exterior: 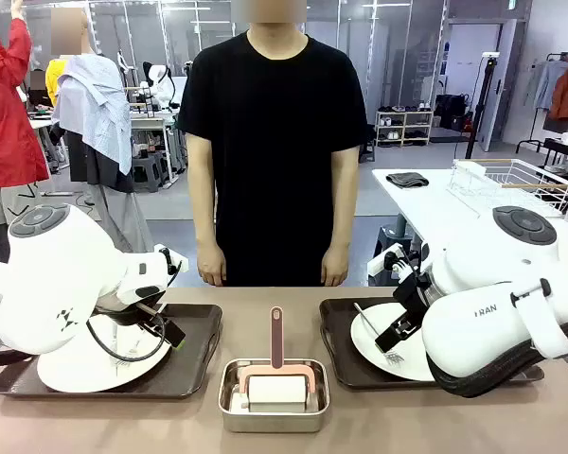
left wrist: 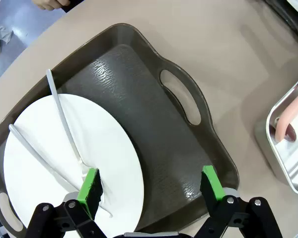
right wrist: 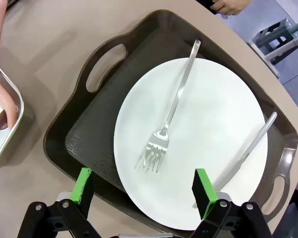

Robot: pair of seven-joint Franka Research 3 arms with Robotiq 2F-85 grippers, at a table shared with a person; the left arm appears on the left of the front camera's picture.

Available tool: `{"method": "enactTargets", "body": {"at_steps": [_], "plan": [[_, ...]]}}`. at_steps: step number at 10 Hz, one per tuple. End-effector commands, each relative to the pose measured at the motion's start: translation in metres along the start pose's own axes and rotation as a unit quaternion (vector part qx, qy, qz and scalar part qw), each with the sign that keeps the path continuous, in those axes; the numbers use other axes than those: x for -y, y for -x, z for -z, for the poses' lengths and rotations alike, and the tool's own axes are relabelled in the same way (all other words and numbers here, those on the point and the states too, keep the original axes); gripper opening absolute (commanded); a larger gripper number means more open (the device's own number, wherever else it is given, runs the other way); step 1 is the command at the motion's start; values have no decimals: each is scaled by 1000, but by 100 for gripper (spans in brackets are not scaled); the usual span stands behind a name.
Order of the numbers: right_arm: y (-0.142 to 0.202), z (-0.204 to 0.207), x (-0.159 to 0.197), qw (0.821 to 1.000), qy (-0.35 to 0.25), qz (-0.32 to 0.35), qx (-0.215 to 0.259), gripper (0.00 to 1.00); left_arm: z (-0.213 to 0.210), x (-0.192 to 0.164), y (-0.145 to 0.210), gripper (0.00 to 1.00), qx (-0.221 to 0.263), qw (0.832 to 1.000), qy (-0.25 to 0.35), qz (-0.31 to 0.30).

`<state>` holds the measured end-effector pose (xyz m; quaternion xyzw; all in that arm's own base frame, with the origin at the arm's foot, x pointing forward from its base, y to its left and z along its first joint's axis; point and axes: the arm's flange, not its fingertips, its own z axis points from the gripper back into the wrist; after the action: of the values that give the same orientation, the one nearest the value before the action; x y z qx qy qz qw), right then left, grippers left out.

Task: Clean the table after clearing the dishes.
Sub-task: When the left (or right) Handle tray is removed, use the left hand (or right hand) to clean the left (or right) side of the table with the Lint Roller.

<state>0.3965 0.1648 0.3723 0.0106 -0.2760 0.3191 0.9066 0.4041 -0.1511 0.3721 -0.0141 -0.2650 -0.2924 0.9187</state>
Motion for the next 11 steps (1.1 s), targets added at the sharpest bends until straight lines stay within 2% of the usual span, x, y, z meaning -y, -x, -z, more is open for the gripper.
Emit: {"method": "enactTargets", "body": {"at_steps": [1, 9, 10, 11], "plan": [[0, 0, 0, 1000, 0, 0, 0, 100, 0, 0, 0, 100, 0, 1000, 0, 0], [0, 0, 0, 1000, 0, 0, 0, 100, 0, 0, 0, 100, 0, 1000, 0, 0], [-14, -5, 13, 1000, 3, -16, -8, 100, -6, -16, -16, 100, -6, 1000, 8, 3], [-29, -12, 28, 1000, -22, -5, -13, 100, -16, -31, -31, 100, 8, 999, 43, 3]]}}
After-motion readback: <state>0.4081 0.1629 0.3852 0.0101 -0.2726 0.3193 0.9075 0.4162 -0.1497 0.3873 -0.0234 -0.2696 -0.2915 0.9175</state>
